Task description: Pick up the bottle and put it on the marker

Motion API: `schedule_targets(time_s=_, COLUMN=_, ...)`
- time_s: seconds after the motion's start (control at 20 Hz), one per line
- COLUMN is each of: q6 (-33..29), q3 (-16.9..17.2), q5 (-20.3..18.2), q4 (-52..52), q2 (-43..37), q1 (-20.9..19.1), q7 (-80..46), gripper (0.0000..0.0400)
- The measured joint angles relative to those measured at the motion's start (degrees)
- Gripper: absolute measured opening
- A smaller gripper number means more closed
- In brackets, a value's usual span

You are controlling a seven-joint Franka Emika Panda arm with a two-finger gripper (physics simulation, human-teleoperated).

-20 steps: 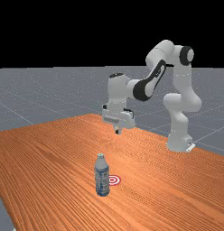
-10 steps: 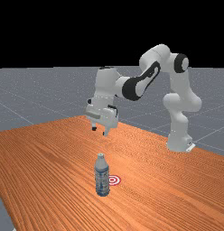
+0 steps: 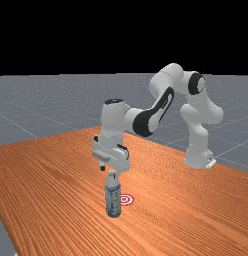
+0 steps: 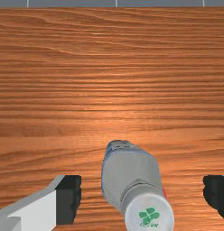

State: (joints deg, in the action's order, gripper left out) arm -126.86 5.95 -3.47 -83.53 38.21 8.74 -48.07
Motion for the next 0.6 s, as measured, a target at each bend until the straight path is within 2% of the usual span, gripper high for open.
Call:
schedule_targets(time_s=0.2, q6=-0.02, q3=-0.4, q5=-0.18, q4=-1.97, q2=-0.25, q1=0.56, q7=-0.13, gripper=0.04)
schedule_targets(time_s=0.25, q6=-0.04, q3=-0.37, q5=-0.19, q4=-2.28, q2=-0.35, q1=0.54, q7=-0.14, gripper=0.0245)
schedule_targets(time_s=0.3, q6=-0.02, q3=-0.34, q5=-0.2, q4=-2.49, q2=-0.52, q1=0.5, q7=-0.15, gripper=0.0204)
schedule_targets(time_s=0.45, q6=0.38, q3=-0.05, q5=-0.03, q4=-4.5, q2=-2.98, q1=0.53, q7=-0.24, gripper=0.0198)
schedule_targets(time_s=0.6, q6=-1.02, q3=0.7, q5=0.47, q4=-15.96, q2=-12.08, q1=0.74, q7=-0.39, gripper=0.0196)
